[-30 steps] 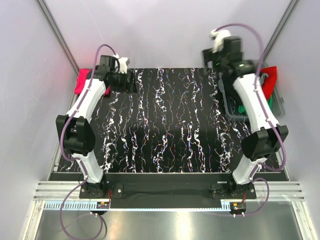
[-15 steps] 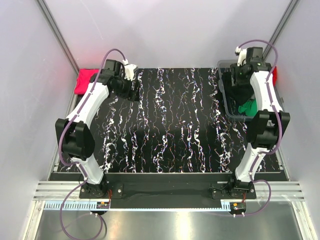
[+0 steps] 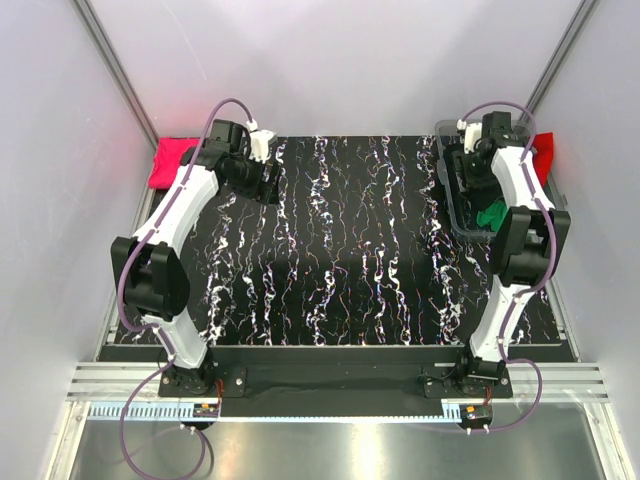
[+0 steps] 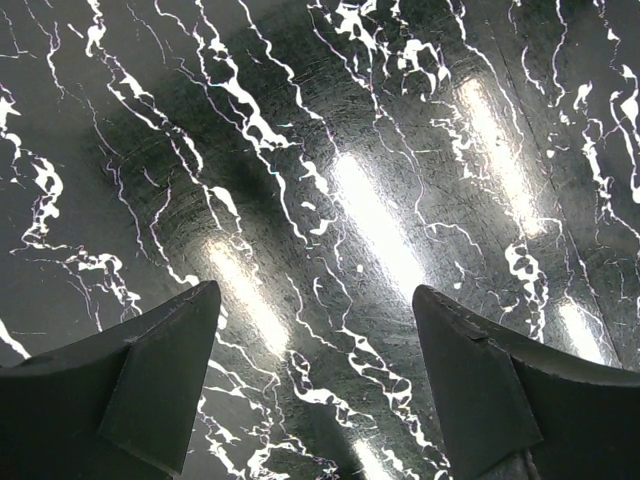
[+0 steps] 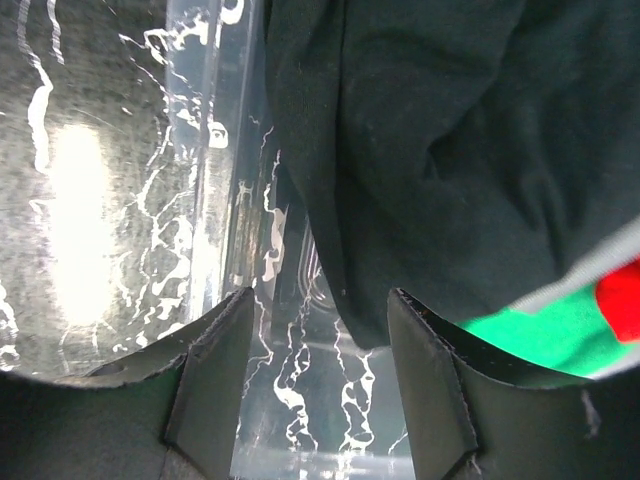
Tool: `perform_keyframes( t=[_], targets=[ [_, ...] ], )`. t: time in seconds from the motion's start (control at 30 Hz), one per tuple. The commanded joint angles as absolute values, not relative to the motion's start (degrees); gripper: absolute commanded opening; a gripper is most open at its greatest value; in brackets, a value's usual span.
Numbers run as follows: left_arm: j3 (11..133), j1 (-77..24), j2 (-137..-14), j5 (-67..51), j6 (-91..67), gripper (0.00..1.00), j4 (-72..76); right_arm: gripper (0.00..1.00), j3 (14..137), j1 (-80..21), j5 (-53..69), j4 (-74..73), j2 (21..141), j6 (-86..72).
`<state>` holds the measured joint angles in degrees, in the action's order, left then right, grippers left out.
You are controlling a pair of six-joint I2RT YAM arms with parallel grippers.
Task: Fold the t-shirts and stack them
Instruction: Grab the tshirt from the pile, then move the tshirt to the center of the board
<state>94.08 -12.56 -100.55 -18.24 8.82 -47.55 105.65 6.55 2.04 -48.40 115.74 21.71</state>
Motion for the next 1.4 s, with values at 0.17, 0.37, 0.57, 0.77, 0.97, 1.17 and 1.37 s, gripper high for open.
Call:
perform_keyframes(
  t=[0.17,0.37,0.57,0.77,0.97,1.17,1.37],
  targets=[
    [93.43,-13.01,-98.7,-15.47,10.46,0.84,-46.41,0.51,109.95,6.94,-0.95,-47.81,120.85,24.52],
    [93.95,-13.27,-98.96,-14.5,10.81,0.85,-46.58,0.0,112.49,6.94,-3.6,-46.59,119.28,24.96],
    [94.48,-13.27,-98.79,-13.54,11.08,0.84,-46.49,0.0,117.14,6.07,-3.08,-43.77,108.47,25.66],
    [95.36,-13.18,-99.67,-12.22,10.46,0.84,-46.32,0.0,119.53,1.76,-1.32,-40.79,98.18,32.85],
    [95.71,-13.18,-99.23,-9.23,8.79,0.84,-45.18,0.0,120.14,-9.46,-1.06,-38.15,92.2,42.17],
    [93.87,-13.18,-97.21,-4.32,8.35,0.84,-43.77,0.0,125.93,-20.03,-0.88,-37.44,92.37,43.33],
    [88.51,-12.83,-92.99,4.29,9.93,0.86,-39.99,0.0,132.27,-27.95,1.93,-38.49,95.27,38.53]
  ],
)
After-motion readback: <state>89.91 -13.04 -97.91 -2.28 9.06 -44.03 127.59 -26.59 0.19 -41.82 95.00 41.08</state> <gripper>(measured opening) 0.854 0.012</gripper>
